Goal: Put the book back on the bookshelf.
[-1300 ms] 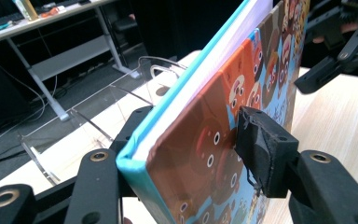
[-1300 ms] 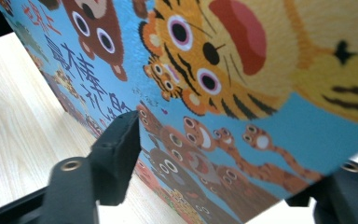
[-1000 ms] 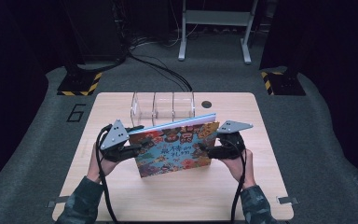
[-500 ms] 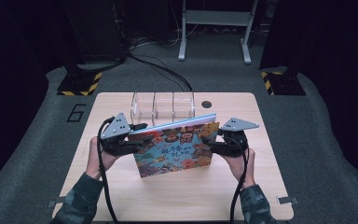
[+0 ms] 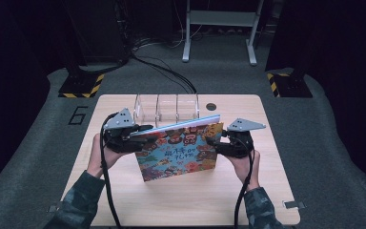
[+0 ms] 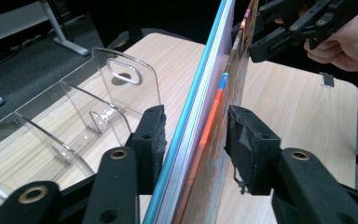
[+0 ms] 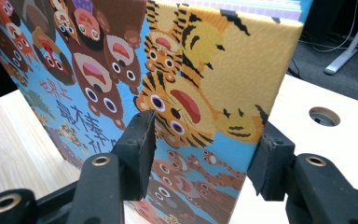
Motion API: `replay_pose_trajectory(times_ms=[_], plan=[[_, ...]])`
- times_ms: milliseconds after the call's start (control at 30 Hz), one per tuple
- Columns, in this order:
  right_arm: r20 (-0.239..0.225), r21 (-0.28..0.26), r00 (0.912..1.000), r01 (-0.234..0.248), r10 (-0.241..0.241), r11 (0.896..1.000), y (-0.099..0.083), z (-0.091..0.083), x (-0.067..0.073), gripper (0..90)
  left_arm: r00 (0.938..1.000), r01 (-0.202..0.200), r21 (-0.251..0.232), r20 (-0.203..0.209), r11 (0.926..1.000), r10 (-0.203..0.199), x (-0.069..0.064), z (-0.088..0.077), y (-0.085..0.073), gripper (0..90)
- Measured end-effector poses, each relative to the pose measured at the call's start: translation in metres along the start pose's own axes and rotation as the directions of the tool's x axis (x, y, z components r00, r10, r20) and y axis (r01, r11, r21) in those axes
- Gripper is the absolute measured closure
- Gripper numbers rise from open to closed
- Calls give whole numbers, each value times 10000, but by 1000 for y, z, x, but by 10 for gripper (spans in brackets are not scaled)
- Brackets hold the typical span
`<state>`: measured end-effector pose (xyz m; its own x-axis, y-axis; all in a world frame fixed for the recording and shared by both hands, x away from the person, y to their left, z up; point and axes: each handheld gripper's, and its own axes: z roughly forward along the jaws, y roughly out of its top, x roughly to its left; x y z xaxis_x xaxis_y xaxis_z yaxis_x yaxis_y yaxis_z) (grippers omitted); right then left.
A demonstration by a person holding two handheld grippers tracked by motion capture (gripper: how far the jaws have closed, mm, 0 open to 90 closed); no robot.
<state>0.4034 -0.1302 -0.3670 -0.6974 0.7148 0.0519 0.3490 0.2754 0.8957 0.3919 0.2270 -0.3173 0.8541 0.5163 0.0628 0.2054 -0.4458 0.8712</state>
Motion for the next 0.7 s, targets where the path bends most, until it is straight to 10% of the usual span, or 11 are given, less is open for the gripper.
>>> replay_pose_trajectory(times_ms=[700], plan=[[427,334,9985,-357,343,9988,-1,6,-10,437,9999,-105,299,139,9995,101,-8,-6,0,737]])
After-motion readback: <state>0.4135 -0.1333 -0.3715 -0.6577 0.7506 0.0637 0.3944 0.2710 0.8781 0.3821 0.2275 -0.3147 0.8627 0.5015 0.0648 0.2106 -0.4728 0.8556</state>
